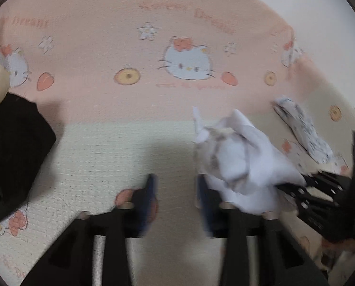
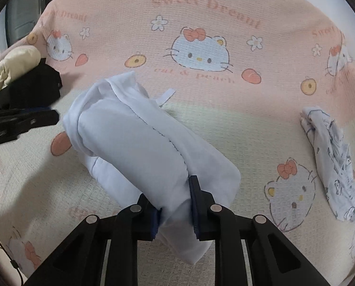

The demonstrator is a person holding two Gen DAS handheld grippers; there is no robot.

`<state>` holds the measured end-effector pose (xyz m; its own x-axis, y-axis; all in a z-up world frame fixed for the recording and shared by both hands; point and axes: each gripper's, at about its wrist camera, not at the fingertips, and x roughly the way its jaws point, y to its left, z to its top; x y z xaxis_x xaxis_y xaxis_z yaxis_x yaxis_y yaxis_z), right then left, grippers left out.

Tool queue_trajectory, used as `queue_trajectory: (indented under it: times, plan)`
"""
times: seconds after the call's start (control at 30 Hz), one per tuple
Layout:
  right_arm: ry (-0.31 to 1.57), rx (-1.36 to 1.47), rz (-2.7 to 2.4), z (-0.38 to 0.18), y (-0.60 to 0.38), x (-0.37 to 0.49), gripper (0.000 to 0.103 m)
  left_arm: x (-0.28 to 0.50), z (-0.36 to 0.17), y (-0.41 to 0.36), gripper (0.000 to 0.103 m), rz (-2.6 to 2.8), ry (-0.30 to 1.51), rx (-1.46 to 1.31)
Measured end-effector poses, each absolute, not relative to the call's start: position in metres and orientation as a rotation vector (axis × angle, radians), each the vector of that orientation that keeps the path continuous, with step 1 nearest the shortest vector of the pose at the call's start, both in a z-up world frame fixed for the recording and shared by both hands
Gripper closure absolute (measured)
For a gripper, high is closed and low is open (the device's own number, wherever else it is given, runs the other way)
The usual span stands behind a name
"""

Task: Fold clothes

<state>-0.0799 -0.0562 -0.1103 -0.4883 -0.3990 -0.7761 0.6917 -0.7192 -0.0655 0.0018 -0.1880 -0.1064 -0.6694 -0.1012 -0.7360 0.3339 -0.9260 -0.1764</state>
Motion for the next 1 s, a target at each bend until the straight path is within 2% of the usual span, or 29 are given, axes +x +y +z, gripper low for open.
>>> queue_trajectory:
  times: [0.03,0.13,0.33,0.53,0.57,0.6,0.63,0.8,0.93,1.0]
  plan:
    - [0.501,1.019,-2.209,-0.111,-0.057,-0.079,0.084,0.004,-0.104,-0.183,0.022,-2.659,0.439,1.123]
    - [0.513,1.02,-2.209,-0.111,-0.058,-0.077,0.083,0.002,-0.101,-0.162,0.022,-2.74,0.429,1.112]
    - [0.492,1.031,-2.209,-0.11,-0.057,-0.078,0.083,-0.025,-0.116,-0.138,0.022,-2.694,0.28,1.2]
    - [0.477,1.036,-2.197,-0.111,-0.053,-0.077,0.083,-0.032,-0.119,-0.136,0.024,-2.684,0.266,1.14]
    - [0.48,1.034,-2.197,-0.111,-0.052,-0.077,0.083,-0.032,-0.119,-0.134,0.056,-2.694,0.244,1.123]
    - [0.481,1.031,-2.198,-0.111,-0.052,-0.076,0.083,-0.035,-0.12,-0.133,0.084,-2.692,0.23,1.132]
    - [0.482,1.029,-2.199,-0.111,-0.052,-0.075,0.083,-0.039,-0.122,-0.132,0.095,-2.676,0.228,1.161]
    - [0.452,1.046,-2.197,-0.113,-0.05,-0.078,0.084,-0.042,-0.116,-0.127,0.095,-2.666,0.189,1.17]
    - [0.425,1.067,-2.187,-0.113,-0.046,-0.079,0.084,-0.041,-0.105,-0.123,0.095,-2.643,0.05,1.15]
    - [0.413,1.078,-2.179,-0.112,-0.045,-0.078,0.084,-0.041,-0.105,-0.128,0.095,-2.636,0.052,1.153]
